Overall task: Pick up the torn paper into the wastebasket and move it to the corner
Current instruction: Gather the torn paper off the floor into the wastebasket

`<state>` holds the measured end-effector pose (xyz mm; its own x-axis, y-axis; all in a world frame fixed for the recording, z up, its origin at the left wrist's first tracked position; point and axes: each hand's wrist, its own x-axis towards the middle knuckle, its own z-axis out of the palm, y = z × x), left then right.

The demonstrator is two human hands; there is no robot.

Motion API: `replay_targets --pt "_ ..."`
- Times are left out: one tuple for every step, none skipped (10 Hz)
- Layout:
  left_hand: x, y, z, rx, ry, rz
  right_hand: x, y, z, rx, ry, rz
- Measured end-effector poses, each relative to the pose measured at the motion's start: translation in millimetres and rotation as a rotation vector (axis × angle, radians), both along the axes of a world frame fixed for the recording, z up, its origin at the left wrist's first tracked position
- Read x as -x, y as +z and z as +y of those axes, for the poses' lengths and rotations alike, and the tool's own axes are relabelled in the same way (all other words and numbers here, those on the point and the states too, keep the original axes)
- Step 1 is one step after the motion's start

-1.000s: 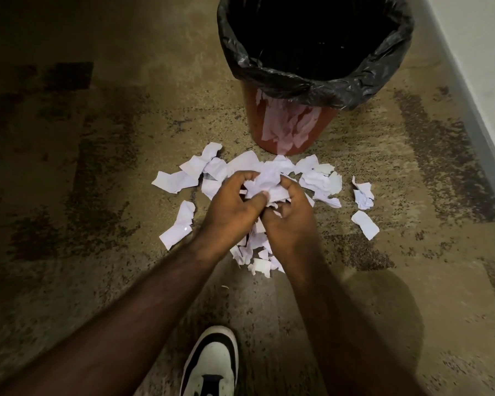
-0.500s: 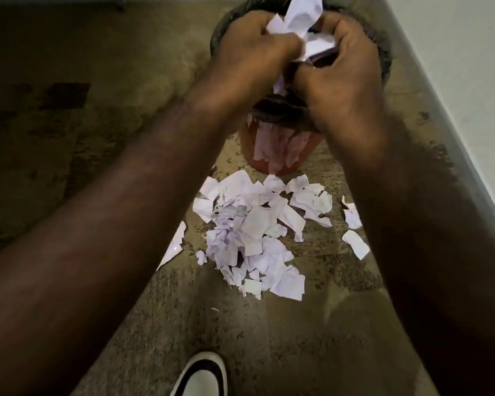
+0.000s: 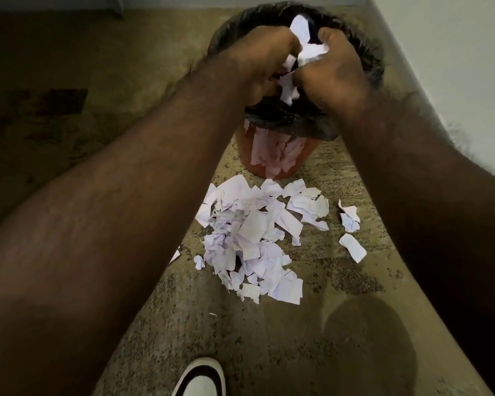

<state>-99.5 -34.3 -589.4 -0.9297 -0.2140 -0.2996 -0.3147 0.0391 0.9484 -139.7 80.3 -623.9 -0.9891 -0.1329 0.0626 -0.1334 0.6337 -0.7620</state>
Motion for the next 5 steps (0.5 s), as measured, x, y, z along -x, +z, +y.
replay_targets --pt "-5 7 -3 -0.031 0.022 0.006 -8 10 0 0.052 -0.02 -0.001" --pt "2 -1 -10 0.027 0.043 0.041 -16 15 3 0.099 -0.022 -0.001" --pt "-5 -7 -25 0.039 0.056 0.154 -27 17 19 0.194 -0.013 0.067" --pt "-10 -11 -44 0.054 0.189 0.319 -33 18 37 0.34 -0.035 0.195" --pt "-34 -31 -88 0.111 0.453 0.473 -43 2 80 0.502 -0.229 0.421"
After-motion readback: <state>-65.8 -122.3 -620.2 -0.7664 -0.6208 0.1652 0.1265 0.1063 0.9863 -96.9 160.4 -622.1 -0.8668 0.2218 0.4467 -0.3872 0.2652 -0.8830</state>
